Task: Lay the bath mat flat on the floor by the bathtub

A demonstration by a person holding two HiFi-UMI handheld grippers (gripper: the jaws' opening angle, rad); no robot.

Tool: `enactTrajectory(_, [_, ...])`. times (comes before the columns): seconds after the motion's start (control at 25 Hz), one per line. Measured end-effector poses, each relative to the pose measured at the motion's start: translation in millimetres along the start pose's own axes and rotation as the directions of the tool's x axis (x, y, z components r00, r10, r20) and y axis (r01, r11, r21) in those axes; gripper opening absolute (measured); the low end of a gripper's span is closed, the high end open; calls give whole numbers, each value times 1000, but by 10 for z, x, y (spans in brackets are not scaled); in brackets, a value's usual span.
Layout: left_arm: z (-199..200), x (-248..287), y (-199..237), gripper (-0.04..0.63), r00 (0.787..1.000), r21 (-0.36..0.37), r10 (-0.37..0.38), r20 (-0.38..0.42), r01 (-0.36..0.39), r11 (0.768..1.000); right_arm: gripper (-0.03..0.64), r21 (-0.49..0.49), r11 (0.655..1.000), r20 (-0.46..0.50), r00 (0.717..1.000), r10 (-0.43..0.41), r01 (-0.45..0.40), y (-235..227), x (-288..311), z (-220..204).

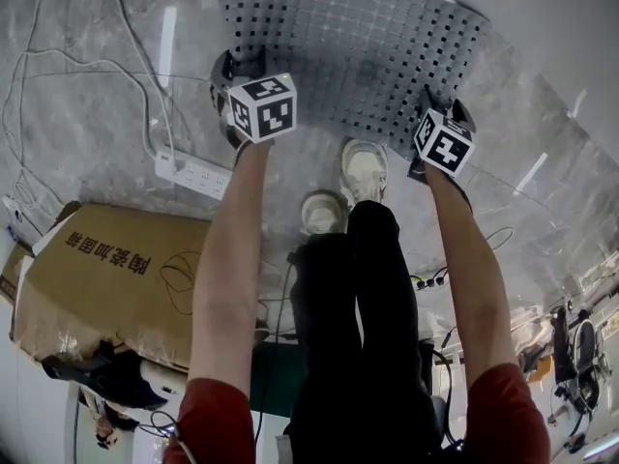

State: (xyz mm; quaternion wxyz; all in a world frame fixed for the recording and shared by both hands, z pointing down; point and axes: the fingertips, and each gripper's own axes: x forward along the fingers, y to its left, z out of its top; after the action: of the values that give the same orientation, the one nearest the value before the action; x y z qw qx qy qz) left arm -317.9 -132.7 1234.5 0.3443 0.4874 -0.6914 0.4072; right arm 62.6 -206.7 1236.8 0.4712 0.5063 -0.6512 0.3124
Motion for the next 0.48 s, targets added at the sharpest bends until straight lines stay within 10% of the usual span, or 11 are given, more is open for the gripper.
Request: enactTrajectory(0.48, [-159, -411, -109, 331, 998, -91, -48, -48, 43, 995, 339, 11, 998, 24, 998, 55, -55, 72, -303, 92])
